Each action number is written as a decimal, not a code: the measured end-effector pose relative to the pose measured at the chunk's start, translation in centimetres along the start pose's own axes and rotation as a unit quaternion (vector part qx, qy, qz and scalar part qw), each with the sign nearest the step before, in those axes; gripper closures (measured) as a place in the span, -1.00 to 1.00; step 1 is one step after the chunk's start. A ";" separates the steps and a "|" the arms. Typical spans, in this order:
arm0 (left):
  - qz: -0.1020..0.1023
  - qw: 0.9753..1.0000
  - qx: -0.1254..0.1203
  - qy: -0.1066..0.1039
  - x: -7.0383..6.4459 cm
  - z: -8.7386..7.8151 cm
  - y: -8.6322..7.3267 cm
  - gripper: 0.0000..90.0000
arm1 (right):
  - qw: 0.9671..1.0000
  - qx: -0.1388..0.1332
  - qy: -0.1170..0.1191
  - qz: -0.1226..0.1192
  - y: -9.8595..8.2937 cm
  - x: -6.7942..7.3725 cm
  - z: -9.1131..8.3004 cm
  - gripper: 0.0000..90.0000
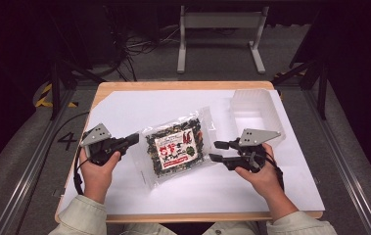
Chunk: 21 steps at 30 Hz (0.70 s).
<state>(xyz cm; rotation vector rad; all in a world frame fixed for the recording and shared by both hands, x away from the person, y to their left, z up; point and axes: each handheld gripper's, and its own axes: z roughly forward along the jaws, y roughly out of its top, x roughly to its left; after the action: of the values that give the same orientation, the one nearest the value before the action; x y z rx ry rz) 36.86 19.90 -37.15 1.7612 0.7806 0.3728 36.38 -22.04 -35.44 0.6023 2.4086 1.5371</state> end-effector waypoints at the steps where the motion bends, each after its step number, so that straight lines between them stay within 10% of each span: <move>1: 0.007 1.000 -0.003 -0.001 -0.2 -0.1 0.1 0.99 | 1.000 -0.001 0.004 -0.002 0.3 -0.1 -0.2 0.15; 21: 0.104 0.994 -0.036 -0.023 -4.4 -1.5 3.0 0.99 | 0.998 -0.012 0.043 -0.032 6.4 -1.6 -2.0 0.06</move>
<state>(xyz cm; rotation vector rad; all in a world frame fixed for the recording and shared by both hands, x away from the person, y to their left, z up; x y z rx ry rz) 33.69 17.49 -33.26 1.7821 0.5449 0.4920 38.44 -22.02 -28.90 0.4582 2.4432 1.5945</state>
